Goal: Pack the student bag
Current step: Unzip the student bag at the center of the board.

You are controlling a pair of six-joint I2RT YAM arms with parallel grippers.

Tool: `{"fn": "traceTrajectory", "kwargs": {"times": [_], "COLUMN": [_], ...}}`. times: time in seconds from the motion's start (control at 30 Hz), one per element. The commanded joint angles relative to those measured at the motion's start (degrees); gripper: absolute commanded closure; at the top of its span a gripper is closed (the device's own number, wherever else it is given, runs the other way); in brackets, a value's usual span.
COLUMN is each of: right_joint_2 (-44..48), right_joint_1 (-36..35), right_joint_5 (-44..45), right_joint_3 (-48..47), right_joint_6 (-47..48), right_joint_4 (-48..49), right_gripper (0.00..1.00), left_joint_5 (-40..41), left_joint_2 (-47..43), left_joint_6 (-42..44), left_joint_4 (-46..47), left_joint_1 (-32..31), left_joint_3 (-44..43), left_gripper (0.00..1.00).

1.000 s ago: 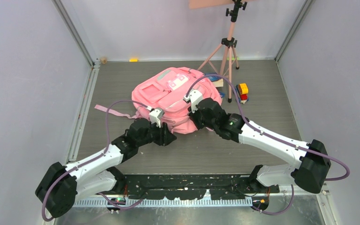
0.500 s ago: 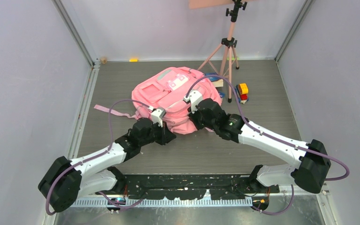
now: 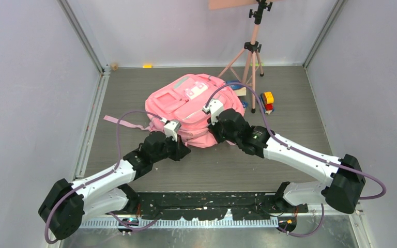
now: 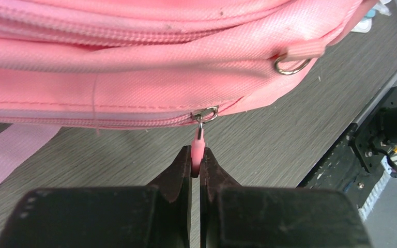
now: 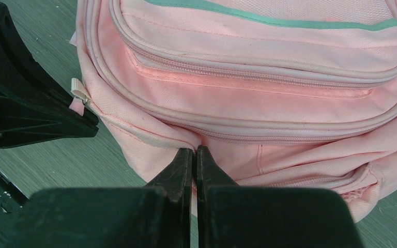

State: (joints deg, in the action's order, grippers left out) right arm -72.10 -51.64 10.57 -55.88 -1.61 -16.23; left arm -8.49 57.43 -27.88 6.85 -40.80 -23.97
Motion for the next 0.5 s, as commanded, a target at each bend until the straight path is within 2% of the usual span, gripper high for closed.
{"fn": "traceTrajectory", "kwargs": {"times": [0.0, 0.23, 0.47], "right_joint_2": [3.8, 4.0, 4.3], "right_joint_1": [-0.1, -0.1, -0.1], "right_joint_5": [2.2, 2.2, 1.2], "right_joint_3": [-0.5, -0.6, -0.9], "right_joint_6": [-1.6, -1.9, -2.4], "right_joint_4": [1.8, 1.1, 0.4], "right_gripper": [0.99, 0.99, 0.99], "left_joint_5": [2.7, 5.8, -1.0], "left_joint_2": [-2.0, -1.7, 4.0], "left_joint_6": [3.5, 5.0, 4.1], "left_joint_4": [-3.3, -9.8, -11.3], "left_joint_1": [0.2, 2.5, 12.9], "left_joint_3": [-0.6, -2.6, -5.2], "left_gripper": [1.0, 1.0, 1.0]}}
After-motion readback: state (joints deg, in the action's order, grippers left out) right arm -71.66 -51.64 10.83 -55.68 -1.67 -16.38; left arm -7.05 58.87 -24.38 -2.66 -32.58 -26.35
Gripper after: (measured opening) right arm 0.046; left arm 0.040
